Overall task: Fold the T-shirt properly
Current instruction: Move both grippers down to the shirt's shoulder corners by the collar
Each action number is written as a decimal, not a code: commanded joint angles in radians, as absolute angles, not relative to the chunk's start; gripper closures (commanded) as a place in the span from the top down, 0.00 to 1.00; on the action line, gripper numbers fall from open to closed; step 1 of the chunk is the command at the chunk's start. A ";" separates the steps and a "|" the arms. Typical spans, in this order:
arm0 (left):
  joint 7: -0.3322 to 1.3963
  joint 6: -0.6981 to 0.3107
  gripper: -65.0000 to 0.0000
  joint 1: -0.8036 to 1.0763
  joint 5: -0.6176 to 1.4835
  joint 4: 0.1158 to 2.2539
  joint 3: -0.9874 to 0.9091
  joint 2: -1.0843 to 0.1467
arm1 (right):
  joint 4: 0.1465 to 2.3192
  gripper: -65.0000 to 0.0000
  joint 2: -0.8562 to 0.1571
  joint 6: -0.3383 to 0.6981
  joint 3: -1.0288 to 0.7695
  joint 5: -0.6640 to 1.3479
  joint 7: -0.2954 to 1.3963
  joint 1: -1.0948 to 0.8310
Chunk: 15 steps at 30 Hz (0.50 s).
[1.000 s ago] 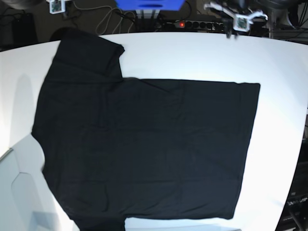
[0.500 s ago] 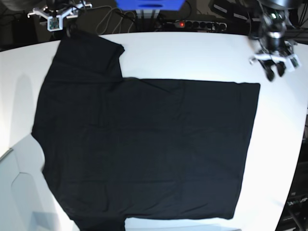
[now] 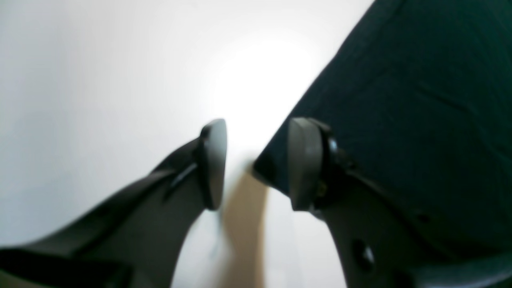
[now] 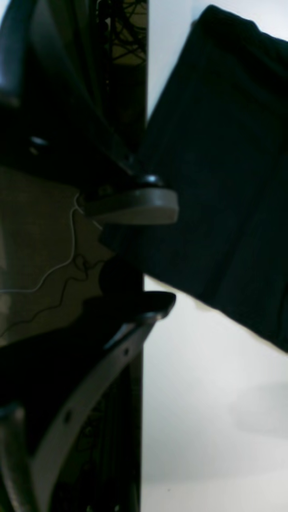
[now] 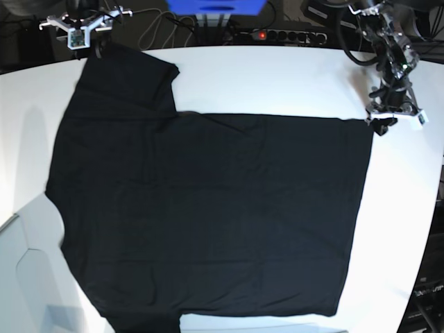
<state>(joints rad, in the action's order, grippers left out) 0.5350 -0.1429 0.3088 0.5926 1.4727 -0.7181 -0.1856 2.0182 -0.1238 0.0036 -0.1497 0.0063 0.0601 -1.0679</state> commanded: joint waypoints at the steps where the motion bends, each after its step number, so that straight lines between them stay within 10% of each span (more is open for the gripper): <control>1: 0.513 -0.147 0.38 0.295 0.585 1.477 -0.722 -0.200 | 2.032 0.43 -0.128 0.007 -0.156 0.005 0.038 -1.086; 15: 0.501 -0.160 0.38 0.272 0.476 1.428 -0.599 -0.193 | 2.032 0.43 -0.128 0.007 -0.151 0.005 0.038 -1.086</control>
